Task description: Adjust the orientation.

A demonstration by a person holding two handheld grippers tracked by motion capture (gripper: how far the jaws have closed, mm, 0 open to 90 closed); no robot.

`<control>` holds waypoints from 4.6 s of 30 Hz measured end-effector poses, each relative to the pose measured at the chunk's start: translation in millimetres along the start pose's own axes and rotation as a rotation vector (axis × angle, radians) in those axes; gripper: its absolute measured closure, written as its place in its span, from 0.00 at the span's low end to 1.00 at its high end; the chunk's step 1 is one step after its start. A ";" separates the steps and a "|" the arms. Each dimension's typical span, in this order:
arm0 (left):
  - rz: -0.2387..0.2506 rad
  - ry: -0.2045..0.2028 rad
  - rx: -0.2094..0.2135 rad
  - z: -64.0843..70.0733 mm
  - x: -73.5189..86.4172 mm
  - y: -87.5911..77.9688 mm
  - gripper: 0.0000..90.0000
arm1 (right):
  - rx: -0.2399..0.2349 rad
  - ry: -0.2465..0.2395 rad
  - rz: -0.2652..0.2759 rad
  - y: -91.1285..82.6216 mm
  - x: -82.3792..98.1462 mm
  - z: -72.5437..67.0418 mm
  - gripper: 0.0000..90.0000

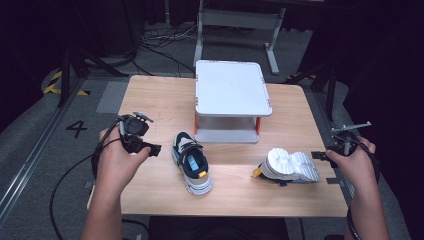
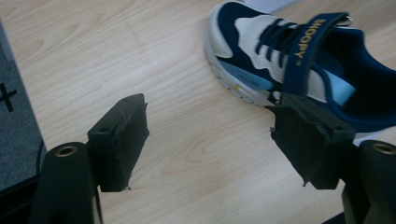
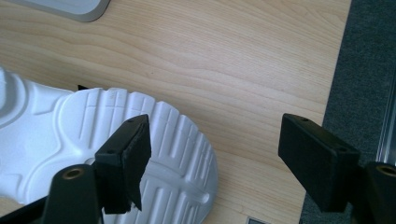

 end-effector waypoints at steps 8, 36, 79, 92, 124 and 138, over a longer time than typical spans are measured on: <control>0.015 0.043 0.014 21.2 -10.6 7.5 0.24 | -0.005 -0.009 0.000 -0.4 0.2 -2.1 0.29; -0.062 0.229 0.096 81.6 -47.3 79.0 0.48 | 0.024 -0.031 0.024 -9.6 19.4 -7.7 0.28; 0.157 0.719 0.148 125.6 -86.6 58.4 0.83 | 0.051 0.026 0.045 -29.8 47.5 -3.4 0.27; 0.230 0.766 0.106 136.4 -116.8 83.0 0.82 | 0.070 0.056 0.044 -38.5 67.1 -0.6 0.27; -0.124 0.401 0.126 138.2 -46.0 59.8 0.22 | 0.004 -0.055 0.064 -25.9 27.4 -16.3 0.25; -0.119 0.297 0.057 167.7 -44.6 85.1 0.24 | -0.024 -0.078 0.063 -14.7 13.7 -20.2 0.25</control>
Point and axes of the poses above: each handheld gripper's, and its own axes: y roughly forward along the jaws, x roughly out of its underside, z roughly to its right, the point moved 2 cm from there along y, roughly forward along the jaws, and after that the axes turned 13 degrees about -x, right-handed, at the moved point
